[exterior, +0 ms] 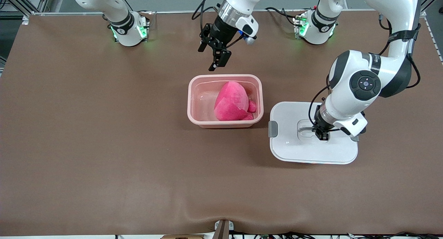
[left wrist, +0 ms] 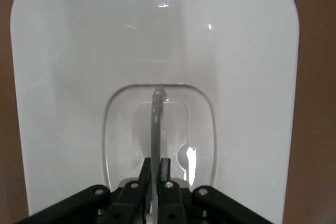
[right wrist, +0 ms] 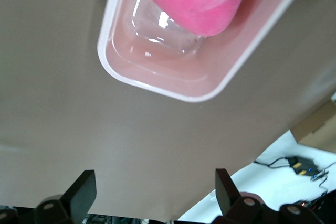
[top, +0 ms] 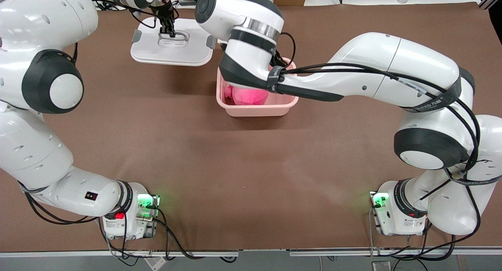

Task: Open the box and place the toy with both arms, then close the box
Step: 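Withdraw the right gripper to rest while the left gripper holds the lid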

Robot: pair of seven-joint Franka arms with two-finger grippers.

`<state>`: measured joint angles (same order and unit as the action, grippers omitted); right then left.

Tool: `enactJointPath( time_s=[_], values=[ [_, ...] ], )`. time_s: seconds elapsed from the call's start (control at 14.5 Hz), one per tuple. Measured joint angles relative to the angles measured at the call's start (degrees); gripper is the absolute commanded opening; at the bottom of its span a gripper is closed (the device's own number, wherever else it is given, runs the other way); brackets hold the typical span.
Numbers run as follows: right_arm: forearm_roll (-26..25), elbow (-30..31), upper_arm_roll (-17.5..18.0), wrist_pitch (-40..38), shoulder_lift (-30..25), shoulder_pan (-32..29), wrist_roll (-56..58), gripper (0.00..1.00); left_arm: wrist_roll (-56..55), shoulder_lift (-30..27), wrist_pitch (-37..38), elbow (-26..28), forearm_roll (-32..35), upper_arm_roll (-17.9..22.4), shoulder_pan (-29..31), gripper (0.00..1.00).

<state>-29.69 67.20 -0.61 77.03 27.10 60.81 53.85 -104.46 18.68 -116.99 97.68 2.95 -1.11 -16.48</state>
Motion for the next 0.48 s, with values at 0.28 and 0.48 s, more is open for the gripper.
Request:
enactJointPath(
  time_s=[0.28,0.48],
  values=[
    [1.65,-0.59,-1.05,-0.87,-0.3,-8.43,-2.9,1.0,0.0,0.0,0.0,0.02,0.0,-0.03,0.04,0.0],
    [7.18,-0.72,-1.24,0.23,-1.65,-18.93,-2.78,1.0,0.0,0.0,-0.01,0.03,0.0,-0.05,0.04,0.0]
  ],
)
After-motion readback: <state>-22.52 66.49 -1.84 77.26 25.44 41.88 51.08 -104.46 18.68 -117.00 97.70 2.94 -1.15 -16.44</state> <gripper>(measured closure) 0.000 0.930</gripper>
